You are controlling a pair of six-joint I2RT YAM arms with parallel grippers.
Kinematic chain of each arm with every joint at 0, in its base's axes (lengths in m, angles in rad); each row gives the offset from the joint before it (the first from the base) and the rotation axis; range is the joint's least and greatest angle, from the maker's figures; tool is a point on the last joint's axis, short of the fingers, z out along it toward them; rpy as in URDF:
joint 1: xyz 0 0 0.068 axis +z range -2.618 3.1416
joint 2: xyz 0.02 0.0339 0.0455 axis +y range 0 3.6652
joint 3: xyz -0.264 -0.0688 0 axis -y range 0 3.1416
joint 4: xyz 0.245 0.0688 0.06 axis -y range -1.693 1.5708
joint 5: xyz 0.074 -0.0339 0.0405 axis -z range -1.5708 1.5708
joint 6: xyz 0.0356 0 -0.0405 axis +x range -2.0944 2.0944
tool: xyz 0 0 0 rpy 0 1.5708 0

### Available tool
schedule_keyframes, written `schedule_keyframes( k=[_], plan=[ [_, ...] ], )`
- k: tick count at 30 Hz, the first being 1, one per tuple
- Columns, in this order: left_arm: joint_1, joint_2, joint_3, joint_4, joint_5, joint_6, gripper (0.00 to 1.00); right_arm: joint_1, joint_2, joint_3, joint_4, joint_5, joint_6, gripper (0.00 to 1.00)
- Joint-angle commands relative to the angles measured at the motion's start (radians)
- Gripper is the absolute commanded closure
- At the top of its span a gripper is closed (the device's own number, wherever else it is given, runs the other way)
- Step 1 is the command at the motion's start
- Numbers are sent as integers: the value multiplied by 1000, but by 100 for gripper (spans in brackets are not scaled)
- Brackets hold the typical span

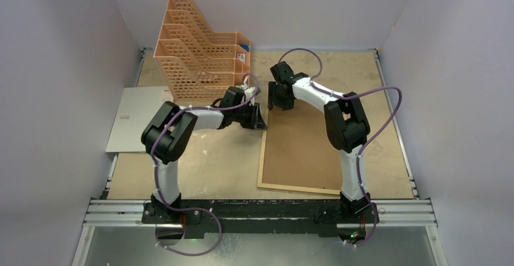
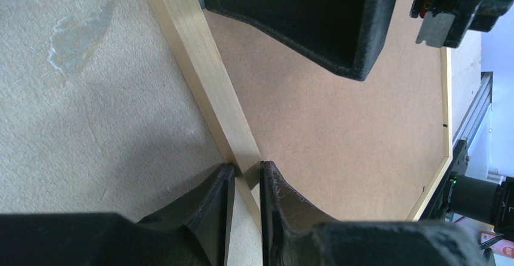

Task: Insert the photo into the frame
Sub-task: Install the photo frame at the center of the board.

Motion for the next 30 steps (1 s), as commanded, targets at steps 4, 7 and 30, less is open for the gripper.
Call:
schedule_keyframes(
  k=[4, 7, 30],
  plan=[
    [5, 52, -8, -124, -56, 68, 78, 13, 201, -77, -150, 43, 13, 41],
    [7, 49, -6, -127, -57, 72, 78, 19, 213, -66, -165, 62, 17, 42],
    [37, -16, -9, -188, -71, 92, 78, 57, 287, -61, -230, 155, 44, 53]
  ],
)
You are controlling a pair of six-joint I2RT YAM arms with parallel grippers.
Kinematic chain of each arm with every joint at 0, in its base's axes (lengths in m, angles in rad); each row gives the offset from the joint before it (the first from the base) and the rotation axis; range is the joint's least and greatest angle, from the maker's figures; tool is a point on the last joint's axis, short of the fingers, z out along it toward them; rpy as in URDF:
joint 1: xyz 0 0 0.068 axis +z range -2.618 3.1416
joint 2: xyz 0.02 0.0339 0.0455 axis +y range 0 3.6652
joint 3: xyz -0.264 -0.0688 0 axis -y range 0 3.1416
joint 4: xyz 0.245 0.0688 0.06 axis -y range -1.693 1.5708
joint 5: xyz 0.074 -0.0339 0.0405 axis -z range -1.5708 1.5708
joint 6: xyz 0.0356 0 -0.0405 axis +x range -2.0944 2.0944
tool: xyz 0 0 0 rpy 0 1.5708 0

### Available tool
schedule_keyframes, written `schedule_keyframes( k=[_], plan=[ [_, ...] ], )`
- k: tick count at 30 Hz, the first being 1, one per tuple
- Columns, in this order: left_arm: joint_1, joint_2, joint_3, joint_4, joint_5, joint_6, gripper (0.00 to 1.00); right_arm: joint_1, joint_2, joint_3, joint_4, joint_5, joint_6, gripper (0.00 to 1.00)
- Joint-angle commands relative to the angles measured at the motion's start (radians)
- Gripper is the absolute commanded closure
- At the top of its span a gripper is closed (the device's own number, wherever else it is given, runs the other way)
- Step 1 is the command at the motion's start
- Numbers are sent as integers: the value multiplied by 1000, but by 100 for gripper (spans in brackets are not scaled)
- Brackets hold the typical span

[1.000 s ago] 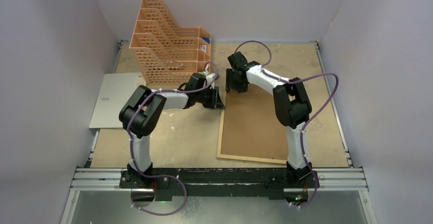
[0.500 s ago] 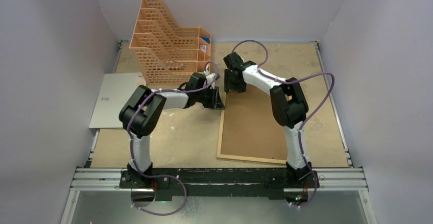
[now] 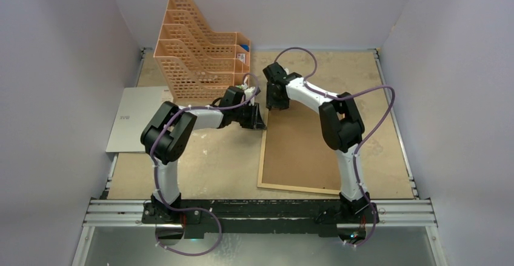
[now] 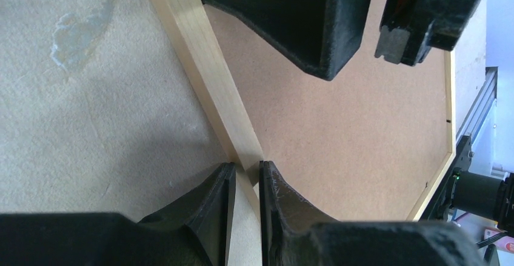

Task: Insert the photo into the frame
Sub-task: Install the photo frame at the center of the board.

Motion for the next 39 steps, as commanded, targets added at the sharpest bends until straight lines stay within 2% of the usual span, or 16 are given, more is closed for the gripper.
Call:
schedule_keyframes(
  k=[1, 7, 14, 20, 25, 29, 34, 39],
  plan=[
    [34, -22, -16, -170, -77, 76, 78, 21, 245, -129, -172, 37, 17, 54],
    [52, -42, -10, -199, -90, 94, 78, 44, 246, -210, -145, 53, 24, 63],
    [56, -47, -2, -198, -83, 93, 78, 44, 171, -280, -93, 15, 8, 71],
    [59, -51, 43, -216, -59, 86, 77, 37, 87, -194, -64, 10, -7, 72],
    [58, -65, 87, -229, -62, 82, 73, -22, 14, 5, -70, 19, -7, 70],
    [58, -71, 134, -258, -93, 98, 67, -85, -23, 115, -70, 62, -66, 65],
    [57, -89, 175, -267, -119, 133, 58, -150, -76, 81, -39, 121, -165, 55],
    [5, -48, 231, -287, -133, 172, 47, -249, -149, 19, -4, 143, -155, 49]
  ],
)
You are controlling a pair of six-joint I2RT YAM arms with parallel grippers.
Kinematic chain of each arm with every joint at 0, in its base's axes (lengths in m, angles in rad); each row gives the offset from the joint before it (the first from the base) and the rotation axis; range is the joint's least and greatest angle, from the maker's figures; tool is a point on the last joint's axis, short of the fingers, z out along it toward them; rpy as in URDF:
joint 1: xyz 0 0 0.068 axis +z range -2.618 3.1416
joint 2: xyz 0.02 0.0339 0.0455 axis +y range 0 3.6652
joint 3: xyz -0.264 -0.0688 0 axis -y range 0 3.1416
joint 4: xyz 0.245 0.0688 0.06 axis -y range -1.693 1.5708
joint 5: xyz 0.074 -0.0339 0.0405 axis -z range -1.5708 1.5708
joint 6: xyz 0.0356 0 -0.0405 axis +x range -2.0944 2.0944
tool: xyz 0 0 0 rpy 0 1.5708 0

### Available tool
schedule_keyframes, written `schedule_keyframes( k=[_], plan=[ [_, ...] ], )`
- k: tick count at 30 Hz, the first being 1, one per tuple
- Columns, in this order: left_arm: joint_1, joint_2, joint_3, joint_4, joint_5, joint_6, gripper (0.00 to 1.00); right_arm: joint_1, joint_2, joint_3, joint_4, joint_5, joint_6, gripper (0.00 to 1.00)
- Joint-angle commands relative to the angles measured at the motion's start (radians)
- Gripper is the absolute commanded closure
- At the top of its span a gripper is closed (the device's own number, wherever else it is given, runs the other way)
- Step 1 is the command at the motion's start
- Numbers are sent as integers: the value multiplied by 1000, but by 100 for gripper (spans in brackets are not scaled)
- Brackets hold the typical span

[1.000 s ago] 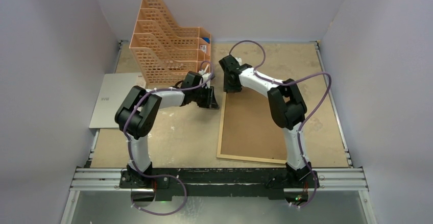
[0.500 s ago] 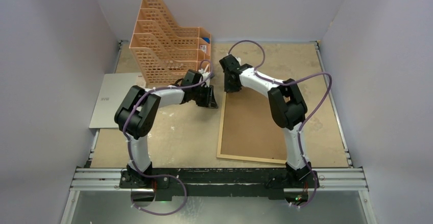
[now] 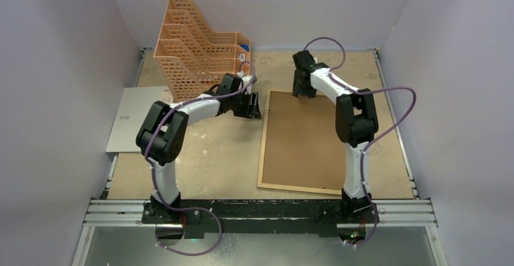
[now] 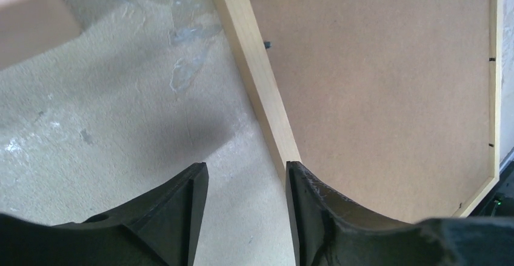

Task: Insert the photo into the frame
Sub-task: Install the photo frame at the center of the board, then adjust the photo frame at the center of the board.

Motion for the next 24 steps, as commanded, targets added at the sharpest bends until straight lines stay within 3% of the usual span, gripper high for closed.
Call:
schedule_keyframes(
  k=[1, 7, 11, 14, 24],
  plan=[
    [-61, 9, 94, -37, -55, 71, 46, -77, -125, -47, -9, 71, -10, 47],
    [-172, 115, 198, -175, -238, 88, 44, -212, -270, -238, -16, 102, 100, 40],
    [-183, 162, 234, -235, -338, 45, 50, -303, -373, -406, 14, 61, 157, 39],
    [-183, 188, 256, -229, -324, 27, 52, -334, -447, -495, 32, 56, 195, 39],
    [-183, 311, 417, -237, -365, 42, 84, -368, -566, -662, 45, -23, 216, 40]
  ],
)
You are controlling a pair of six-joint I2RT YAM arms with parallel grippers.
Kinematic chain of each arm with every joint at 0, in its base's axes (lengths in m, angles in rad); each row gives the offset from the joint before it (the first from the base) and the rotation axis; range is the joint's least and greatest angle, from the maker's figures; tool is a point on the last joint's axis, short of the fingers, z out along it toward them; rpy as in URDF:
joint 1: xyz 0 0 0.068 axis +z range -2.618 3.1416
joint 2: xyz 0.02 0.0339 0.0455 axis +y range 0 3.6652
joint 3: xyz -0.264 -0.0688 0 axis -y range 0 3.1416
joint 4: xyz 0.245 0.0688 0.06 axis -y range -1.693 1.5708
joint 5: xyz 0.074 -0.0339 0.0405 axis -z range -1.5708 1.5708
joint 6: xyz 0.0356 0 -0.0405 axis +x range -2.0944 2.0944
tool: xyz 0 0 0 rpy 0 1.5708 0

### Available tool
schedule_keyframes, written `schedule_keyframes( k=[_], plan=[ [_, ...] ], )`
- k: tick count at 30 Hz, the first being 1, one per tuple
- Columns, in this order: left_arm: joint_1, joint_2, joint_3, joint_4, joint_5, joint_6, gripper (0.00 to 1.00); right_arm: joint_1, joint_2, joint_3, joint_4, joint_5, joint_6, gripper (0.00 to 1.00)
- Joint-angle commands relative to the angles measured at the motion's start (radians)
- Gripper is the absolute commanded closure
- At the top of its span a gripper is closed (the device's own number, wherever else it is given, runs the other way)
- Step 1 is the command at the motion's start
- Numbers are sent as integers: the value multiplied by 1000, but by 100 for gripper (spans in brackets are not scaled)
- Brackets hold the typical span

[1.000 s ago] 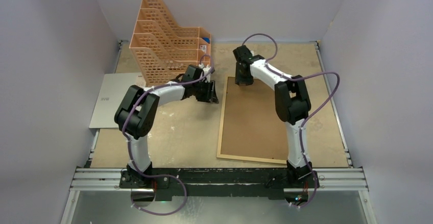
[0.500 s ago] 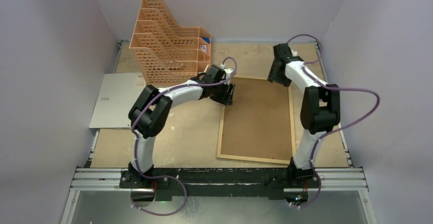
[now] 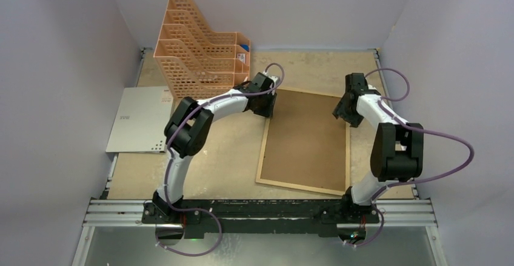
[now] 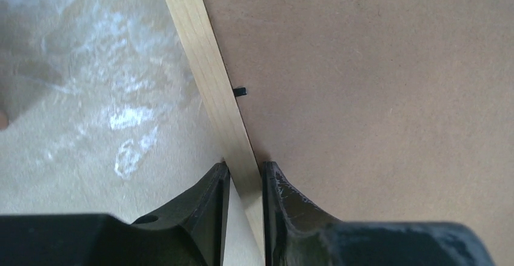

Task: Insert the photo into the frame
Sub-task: Adjust the photo frame at the center of the board.

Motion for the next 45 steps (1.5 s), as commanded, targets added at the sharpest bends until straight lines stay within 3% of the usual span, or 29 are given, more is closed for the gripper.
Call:
schedule_keyframes(
  k=[1, 5, 11, 15, 18, 21, 26, 39, 45],
  plan=[
    [-3, 98, 100, -23, -59, 36, 86, -12, -51, -45, -3, -26, 30, 40],
    [4, 193, 260, -38, -83, 84, 92, -14, -87, -74, -28, 2, 33, 40],
    [52, 374, 541, 49, -32, 90, 89, -21, -114, -128, -53, 50, 62, 40],
    [86, 458, 709, 89, 88, 45, 77, -32, -91, -96, -42, 42, 60, 40],
    [102, 408, 733, 67, 206, 41, 56, -36, -70, -27, 54, -5, 48, 40],
    [125, 297, 647, 100, 304, 41, 45, -36, -18, 97, 133, -92, 74, 40],
    [138, 133, 507, 75, 350, 71, 36, -36, 126, 287, 171, -139, 58, 41],
    [117, -278, -133, -88, 260, 202, 32, -52, 636, 876, 24, 30, -103, 47],
    [68, -342, -312, -124, 233, 215, 36, -60, 725, 920, -14, 61, -124, 50]
  ],
)
